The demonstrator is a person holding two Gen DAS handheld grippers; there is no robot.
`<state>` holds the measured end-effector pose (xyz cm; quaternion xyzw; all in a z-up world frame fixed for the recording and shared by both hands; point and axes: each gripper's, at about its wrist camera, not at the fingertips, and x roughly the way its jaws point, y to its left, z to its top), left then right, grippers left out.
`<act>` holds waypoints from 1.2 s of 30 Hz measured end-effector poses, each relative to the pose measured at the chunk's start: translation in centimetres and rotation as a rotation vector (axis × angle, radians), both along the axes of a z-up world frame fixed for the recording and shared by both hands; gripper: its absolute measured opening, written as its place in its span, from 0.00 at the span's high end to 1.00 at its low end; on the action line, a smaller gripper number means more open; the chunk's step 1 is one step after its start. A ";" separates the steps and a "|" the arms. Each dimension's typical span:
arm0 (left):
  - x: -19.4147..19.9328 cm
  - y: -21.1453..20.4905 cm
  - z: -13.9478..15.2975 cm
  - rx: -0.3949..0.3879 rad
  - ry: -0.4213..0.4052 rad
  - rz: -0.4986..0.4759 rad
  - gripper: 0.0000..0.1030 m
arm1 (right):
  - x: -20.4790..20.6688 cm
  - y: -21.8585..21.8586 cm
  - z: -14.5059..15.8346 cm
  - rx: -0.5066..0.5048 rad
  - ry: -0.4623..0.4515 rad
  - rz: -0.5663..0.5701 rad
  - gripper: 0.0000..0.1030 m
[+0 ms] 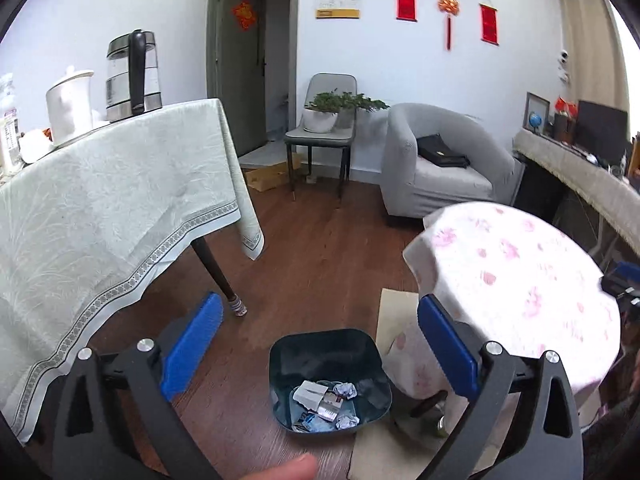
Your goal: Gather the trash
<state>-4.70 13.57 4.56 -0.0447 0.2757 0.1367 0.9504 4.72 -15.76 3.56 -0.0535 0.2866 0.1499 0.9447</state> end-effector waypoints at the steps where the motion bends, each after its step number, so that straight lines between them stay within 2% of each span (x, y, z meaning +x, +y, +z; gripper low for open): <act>1: 0.0 -0.3 -0.3 0.003 0.003 -0.007 0.03 | -0.3 -1.0 -0.1 0.010 0.006 -0.012 0.07; 7: 0.0 -3.0 -2.6 0.027 0.003 -0.082 0.03 | -3.2 -5.8 -1.1 0.031 -0.018 -0.075 0.03; 11: 0.2 -4.0 -3.9 0.059 -0.001 -0.074 0.03 | -4.3 -6.8 -1.6 0.055 -0.059 -0.055 0.03; 16: 0.7 -4.4 -4.7 0.060 0.004 -0.088 0.03 | -4.3 -6.6 -2.1 0.066 -0.073 -0.008 0.03; 20: 0.6 -5.2 -4.8 0.105 0.000 -0.082 0.03 | -4.4 -5.6 -2.8 0.088 -0.056 0.098 0.03; 26: 1.1 -5.2 -5.1 0.098 0.014 -0.083 0.03 | -3.8 -5.0 -3.0 0.086 -0.024 0.111 0.03; 36: 1.8 -5.1 -5.6 0.084 0.041 -0.084 0.03 | -3.8 -4.7 -3.1 0.073 -0.024 0.125 0.03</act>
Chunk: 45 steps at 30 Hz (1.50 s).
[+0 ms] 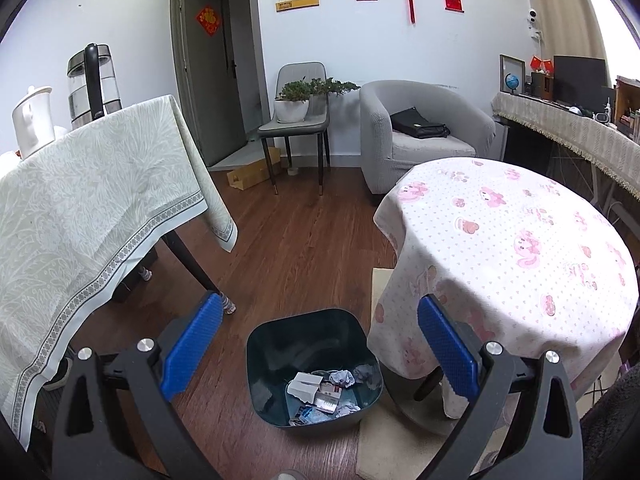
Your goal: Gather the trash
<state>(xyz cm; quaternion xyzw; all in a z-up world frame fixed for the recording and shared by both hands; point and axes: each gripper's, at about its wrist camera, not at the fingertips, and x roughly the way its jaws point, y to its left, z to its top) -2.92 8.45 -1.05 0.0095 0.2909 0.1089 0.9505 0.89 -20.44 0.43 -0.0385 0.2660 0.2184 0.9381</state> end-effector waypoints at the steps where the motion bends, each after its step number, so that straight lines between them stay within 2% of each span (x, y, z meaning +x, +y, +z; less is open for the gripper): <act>1: 0.0 0.0 0.0 -0.002 0.000 0.001 0.03 | 0.0 0.1 0.0 -0.003 0.000 0.000 0.03; 45: 0.0 0.2 -0.2 -0.017 0.006 0.013 0.03 | 0.0 0.2 0.0 -0.008 0.000 0.000 0.03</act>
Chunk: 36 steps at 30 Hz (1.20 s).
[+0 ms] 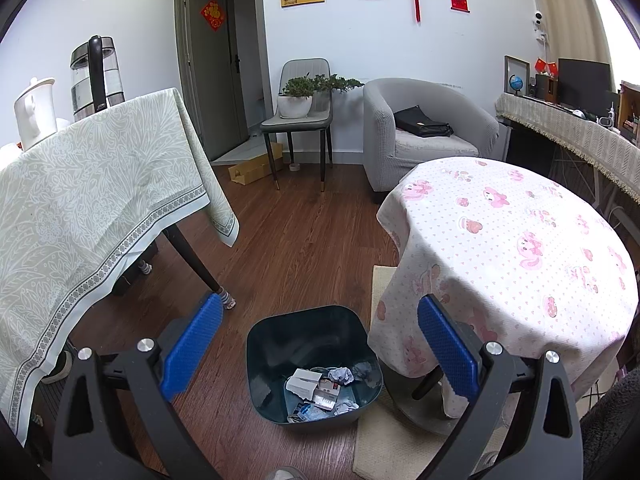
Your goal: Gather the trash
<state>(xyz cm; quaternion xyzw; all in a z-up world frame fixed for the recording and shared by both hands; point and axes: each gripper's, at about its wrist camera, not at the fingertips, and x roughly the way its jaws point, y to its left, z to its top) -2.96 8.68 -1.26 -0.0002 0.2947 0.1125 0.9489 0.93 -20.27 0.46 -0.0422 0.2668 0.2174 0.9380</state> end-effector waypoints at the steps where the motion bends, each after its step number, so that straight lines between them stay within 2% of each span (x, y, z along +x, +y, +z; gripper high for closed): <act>1: 0.0 0.0 0.0 0.000 0.000 0.000 0.03 | 0.0 0.0 0.0 0.000 0.000 0.000 0.03; 36: 0.0 -0.5 -0.1 0.036 0.003 -0.008 0.03 | 0.0 0.0 0.0 -0.002 0.002 0.000 0.03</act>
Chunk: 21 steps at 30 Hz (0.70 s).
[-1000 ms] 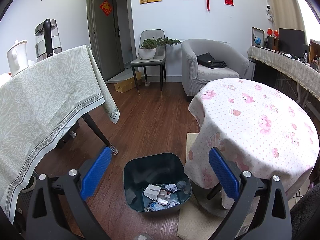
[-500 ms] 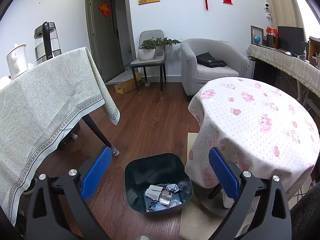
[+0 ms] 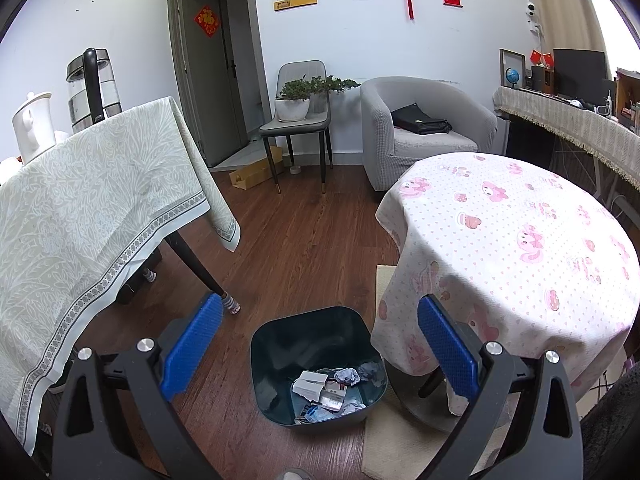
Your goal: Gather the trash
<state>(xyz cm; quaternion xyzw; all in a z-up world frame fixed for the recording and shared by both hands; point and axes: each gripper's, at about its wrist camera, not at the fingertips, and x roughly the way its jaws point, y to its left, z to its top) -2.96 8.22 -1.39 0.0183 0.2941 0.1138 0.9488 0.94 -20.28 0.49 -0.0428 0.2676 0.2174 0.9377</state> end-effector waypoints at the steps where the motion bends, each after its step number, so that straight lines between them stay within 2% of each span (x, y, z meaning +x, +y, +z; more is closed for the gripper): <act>1: 0.0 0.0 0.0 0.000 0.000 0.000 0.03 | 0.0 0.0 0.0 0.001 -0.001 0.000 0.03; 21: 0.0 0.3 0.0 -0.006 0.010 0.003 0.03 | -0.1 0.0 0.0 0.000 0.000 -0.001 0.03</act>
